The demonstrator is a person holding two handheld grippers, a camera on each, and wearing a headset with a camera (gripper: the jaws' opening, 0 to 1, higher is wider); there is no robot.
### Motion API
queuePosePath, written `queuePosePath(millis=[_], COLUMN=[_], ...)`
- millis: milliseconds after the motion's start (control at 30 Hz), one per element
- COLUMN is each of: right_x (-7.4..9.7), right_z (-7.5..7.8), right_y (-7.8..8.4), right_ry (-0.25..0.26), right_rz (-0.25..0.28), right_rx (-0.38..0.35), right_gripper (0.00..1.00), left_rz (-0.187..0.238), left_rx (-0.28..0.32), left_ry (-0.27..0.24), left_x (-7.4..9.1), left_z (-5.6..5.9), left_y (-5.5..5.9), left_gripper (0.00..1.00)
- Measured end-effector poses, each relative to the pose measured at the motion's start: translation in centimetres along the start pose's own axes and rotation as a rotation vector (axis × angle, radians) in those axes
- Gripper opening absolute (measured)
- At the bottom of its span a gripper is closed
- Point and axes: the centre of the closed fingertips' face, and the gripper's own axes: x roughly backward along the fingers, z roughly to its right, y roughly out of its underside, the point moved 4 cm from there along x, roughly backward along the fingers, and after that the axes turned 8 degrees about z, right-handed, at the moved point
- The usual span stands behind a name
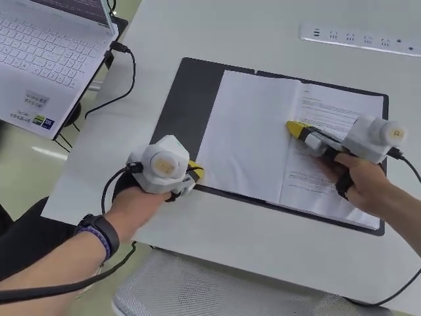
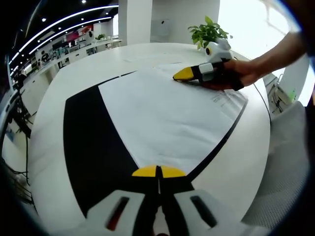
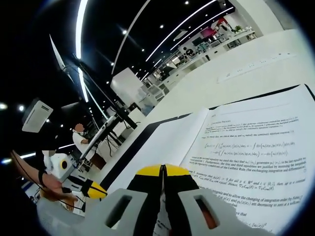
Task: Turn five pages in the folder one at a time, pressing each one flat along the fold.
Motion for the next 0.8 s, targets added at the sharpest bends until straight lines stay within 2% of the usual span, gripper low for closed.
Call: queuePosePath(millis=[267, 800], right_x=[1.2, 3.7], right_z=[-1.0, -3.8], right_y=[1.1, 4.4], right_ry=[-0.02, -0.069], right_rz=[-0.019, -0.088], right_rx=[0.001, 0.005], right_gripper=[0.0, 0.0], left_rz=[0.0, -0.004], left_rx=[0.0, -0.006], left_ry=[-0.002, 0.011], left_x=[0.0, -0.1], left_z=[0.0, -0.1], left_y=[0.0, 0.0], left_gripper=[0.0, 0.0])
